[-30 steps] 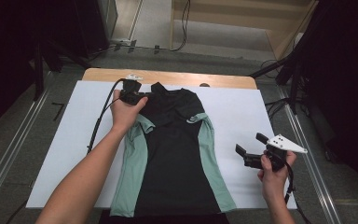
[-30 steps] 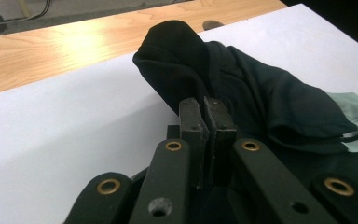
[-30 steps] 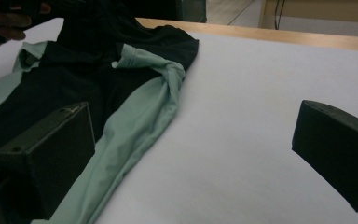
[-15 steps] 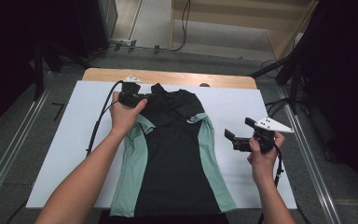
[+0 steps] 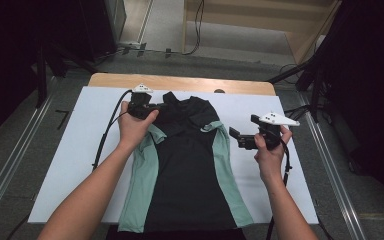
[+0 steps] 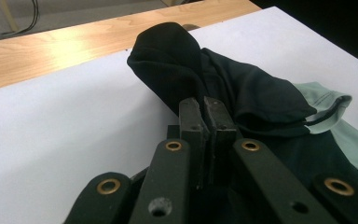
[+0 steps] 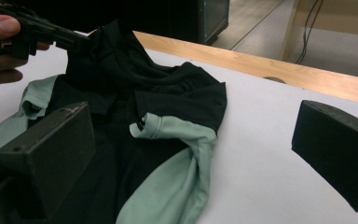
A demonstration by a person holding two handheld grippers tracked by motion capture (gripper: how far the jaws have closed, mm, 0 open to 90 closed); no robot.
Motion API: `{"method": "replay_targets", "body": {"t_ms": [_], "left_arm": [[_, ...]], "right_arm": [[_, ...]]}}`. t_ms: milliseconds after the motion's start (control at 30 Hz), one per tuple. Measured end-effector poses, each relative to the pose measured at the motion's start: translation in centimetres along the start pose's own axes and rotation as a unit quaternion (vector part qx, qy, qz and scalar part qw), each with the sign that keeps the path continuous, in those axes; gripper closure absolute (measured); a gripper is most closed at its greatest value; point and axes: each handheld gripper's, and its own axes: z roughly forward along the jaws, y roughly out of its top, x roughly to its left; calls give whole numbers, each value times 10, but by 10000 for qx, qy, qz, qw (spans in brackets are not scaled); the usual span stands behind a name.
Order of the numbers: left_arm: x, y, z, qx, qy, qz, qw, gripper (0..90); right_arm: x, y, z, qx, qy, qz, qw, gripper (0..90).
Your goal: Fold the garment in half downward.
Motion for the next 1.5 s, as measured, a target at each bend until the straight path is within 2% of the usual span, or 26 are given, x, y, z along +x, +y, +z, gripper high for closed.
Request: {"method": "replay_targets", "body": {"t_ms": [167, 400, 567, 967, 1000, 1033, 1067, 1167, 1433, 1500], "left_arm": [[-3, -1, 0, -3, -34, 13, 10000, 878], [-5, -2, 0, -6, -61, 2, 10000, 878], [-5, -3, 1, 12, -75, 10, 10000, 878], [-5, -5, 2, -47, -98, -18, 9999, 878], [-5, -5, 2, -52, -99, -19, 9999, 878], [-6, -5, 3, -46, -96, -11, 9999, 878], [-6, -5, 3, -40, -100, -14, 9999, 878], [-7, -5, 3, -38, -100, -16, 9999, 878], [-6, -6, 3, -30, -119, -24, 9999, 878], [-6, -6, 3, -25, -118, -14, 9999, 878]], "right_arm": [[2, 13, 18, 69, 89, -80, 9999, 0], [-1, 25, 44, 203, 237, 34, 9995, 0], [-6, 31, 64, 347, 253, 84, 9990, 0], [-21, 31, 104, 699, 312, 298, 9966, 0], [-23, 30, 106, 738, 310, 335, 9962, 13], [-25, 29, 109, 727, 293, 357, 9963, 83], [-27, 28, 112, 745, 273, 396, 9961, 117], [-32, 26, 123, 864, 343, 478, 9945, 117], [-38, 29, 147, 1064, 269, 628, 9920, 140], [-39, 30, 152, 1092, 316, 643, 9914, 162]]}}
